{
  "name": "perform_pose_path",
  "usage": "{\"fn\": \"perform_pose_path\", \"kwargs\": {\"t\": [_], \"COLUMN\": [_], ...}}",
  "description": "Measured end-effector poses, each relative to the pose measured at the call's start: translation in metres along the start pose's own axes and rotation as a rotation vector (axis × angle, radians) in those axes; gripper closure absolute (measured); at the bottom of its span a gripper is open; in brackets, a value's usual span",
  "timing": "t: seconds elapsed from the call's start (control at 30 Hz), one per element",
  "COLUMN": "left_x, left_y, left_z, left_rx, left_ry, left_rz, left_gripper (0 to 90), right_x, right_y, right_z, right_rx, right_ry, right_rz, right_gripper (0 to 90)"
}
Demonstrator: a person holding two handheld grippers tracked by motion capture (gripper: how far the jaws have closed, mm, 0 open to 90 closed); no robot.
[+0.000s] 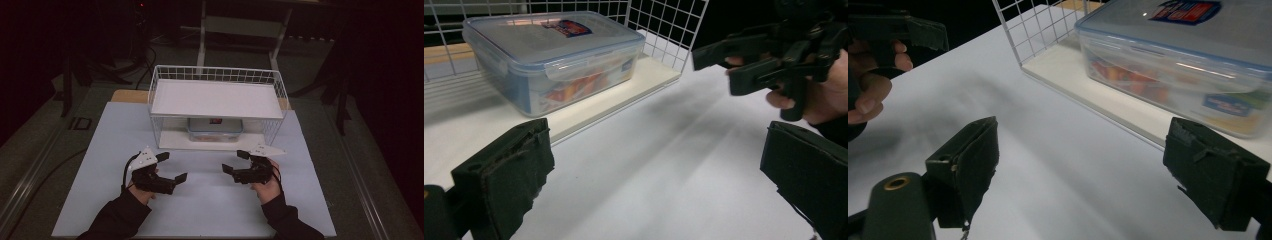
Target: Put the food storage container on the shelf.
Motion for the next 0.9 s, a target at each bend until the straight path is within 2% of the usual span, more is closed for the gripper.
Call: {"fn": "perform_pose_path", "kwargs": {"t": [0.27,0.4,0.7,0.77,0.9], "left_x": [0.003,0.004,0.007,0.012,0.011], "left_y": [-0.006,-0.013,-0.023,-0.027,-0.031], "left_z": [-0.004,-0.006,-0.005,-0.005,-0.005], "left_rx": [-0.006,-0.013,-0.007,0.001,0.004], "left_ry": [-0.013,-0.02,-0.014,-0.013,-0.011], "left_rz": [-0.006,-0.001,-0.002,-0.017,-0.016], "left_gripper": [0.5,0.5,0.5,0.5,0.5], "right_x": [0.006,0.01,0.02,0.027,0.032], "right_y": [-0.02,-0.036,-0.06,-0.071,-0.081], "right_z": [-0.01,-0.017,-0.019,-0.018,-0.017], "right_rx": [0.024,0.015,0.019,0.032,0.055], "right_ry": [-0.041,-0.067,-0.063,-0.058,-0.057], "right_rz": [-0.004,0.001,0.002,0.0,0.005], "right_gripper": [14.7,14.7,14.6,14.6,14.6]}}
Point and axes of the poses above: each handheld gripper's, and its own axes: y roughly forward along the jaws, x roughly out of its underside, z roughly to its right, the point moved 7 cm from there along y, roughly forward along the jaws, and after that the axes turned 15 degrees about -x, right-handed, at the moved point
